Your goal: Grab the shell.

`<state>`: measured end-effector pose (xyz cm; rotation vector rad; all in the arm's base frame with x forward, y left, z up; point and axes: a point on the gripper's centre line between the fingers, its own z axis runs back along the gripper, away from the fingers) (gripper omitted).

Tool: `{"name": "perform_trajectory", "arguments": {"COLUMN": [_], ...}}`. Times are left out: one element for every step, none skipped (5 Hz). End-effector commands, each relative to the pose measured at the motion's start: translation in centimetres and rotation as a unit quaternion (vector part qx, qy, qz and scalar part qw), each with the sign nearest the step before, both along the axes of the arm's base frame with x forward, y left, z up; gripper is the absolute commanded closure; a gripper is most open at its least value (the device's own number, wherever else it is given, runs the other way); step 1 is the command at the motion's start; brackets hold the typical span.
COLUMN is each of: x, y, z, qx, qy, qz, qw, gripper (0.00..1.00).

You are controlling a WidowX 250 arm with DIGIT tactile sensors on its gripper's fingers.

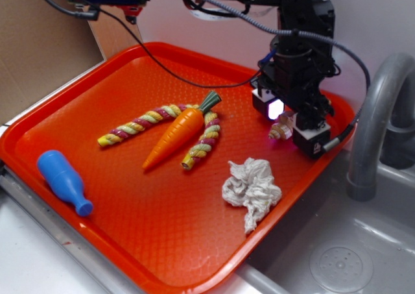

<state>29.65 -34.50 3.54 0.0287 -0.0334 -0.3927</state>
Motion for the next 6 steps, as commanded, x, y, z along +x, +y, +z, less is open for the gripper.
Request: {"name": "perform_trajectory", "arguments": {"x": [-0.5, -1.4, -3.0, -4.4, -5.4, -6.8], "y": [-1.4, -0.8, 1.8, 4.9, 7.9, 11.2], "z": [1.4, 2.4, 5.0, 7.5, 9.9, 12.1], "qx": [-0.023, -0.019, -0.008, -0.045, -0.051, -0.044], "qy": [-0.031, -0.032, -0.048, -0.038, -0.041, -0.042], "qz": [-0.01, -0.009, 0.02, 0.047, 0.088, 0.127], "qw": [0.999, 0.999, 0.999, 0.997, 0.994, 0.99], "gripper": [1.0, 1.0, 1.0, 1.0, 1.0, 1.0]}}
